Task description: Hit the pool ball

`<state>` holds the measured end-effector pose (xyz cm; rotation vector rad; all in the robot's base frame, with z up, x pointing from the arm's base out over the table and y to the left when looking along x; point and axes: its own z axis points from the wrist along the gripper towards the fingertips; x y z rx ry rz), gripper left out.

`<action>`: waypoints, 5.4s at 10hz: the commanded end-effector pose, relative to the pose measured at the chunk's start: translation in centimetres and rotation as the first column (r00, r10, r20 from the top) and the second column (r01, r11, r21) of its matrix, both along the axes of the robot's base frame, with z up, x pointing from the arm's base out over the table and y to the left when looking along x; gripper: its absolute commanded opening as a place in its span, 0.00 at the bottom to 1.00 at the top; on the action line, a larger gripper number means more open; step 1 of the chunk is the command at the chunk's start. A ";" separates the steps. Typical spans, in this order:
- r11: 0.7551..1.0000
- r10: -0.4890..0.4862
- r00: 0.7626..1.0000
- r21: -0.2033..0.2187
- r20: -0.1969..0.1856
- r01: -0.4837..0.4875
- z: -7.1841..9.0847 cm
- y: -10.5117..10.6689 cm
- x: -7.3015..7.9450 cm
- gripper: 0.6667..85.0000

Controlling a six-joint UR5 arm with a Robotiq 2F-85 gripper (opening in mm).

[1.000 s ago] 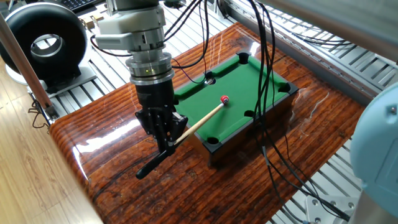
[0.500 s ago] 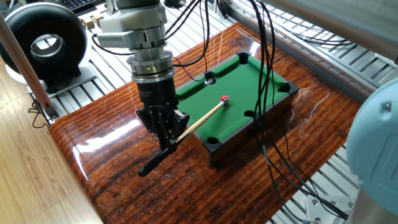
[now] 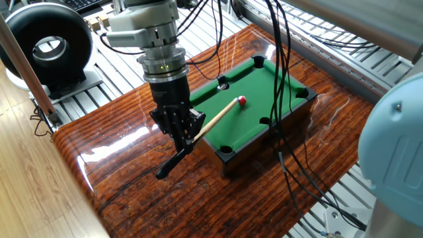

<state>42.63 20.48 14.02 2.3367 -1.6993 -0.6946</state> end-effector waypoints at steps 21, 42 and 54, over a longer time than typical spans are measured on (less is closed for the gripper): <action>0.995 0.088 0.996 0.043 -0.016 -0.087 0.1 -5.6 0.7 0.00; 0.995 -0.099 0.988 0.036 0.120 0.095 -1.4 -5.2 4.9 0.00; 0.998 -0.057 0.992 0.042 0.111 0.052 -1.9 -8.0 6.0 0.00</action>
